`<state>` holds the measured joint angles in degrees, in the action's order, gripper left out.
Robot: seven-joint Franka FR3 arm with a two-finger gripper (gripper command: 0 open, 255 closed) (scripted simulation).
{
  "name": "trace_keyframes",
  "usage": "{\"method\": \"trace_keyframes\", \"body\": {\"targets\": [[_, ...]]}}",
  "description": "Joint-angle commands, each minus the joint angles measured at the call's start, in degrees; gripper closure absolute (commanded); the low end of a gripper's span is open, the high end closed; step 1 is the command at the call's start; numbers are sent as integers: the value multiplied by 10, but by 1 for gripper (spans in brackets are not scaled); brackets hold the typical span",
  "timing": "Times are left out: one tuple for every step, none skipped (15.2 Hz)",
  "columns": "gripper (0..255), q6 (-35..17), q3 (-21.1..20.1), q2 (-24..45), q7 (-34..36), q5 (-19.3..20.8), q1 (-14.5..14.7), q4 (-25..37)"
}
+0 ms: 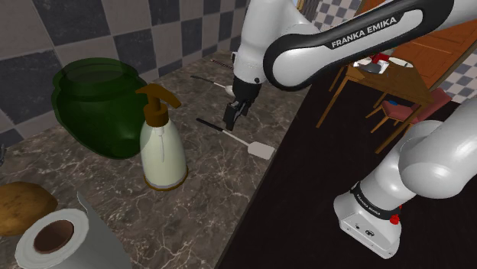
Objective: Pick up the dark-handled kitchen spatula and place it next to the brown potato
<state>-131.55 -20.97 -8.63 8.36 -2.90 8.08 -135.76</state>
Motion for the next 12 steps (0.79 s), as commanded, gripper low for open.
{"method": "trace_keyframes", "body": {"targets": [[0,-19,-5,20,6,5,2,-1],[0,-27,-6,26,7,7,2,-4],[0,-35,-7,32,9,10,2,-6],[0,-43,-7,37,11,13,1,-9],[0,-51,-8,43,14,16,1,-11],[0,-59,-8,49,16,19,1,-14],[0,-67,-8,56,18,22,0,-16],[0,-71,-9,59,20,24,0,-17],[0,-71,-9,59,20,24,0,-17],[0,-71,-9,59,20,24,0,-17],[0,-71,-9,59,20,24,0,-17],[0,-71,-9,59,20,24,0,-17]]}}
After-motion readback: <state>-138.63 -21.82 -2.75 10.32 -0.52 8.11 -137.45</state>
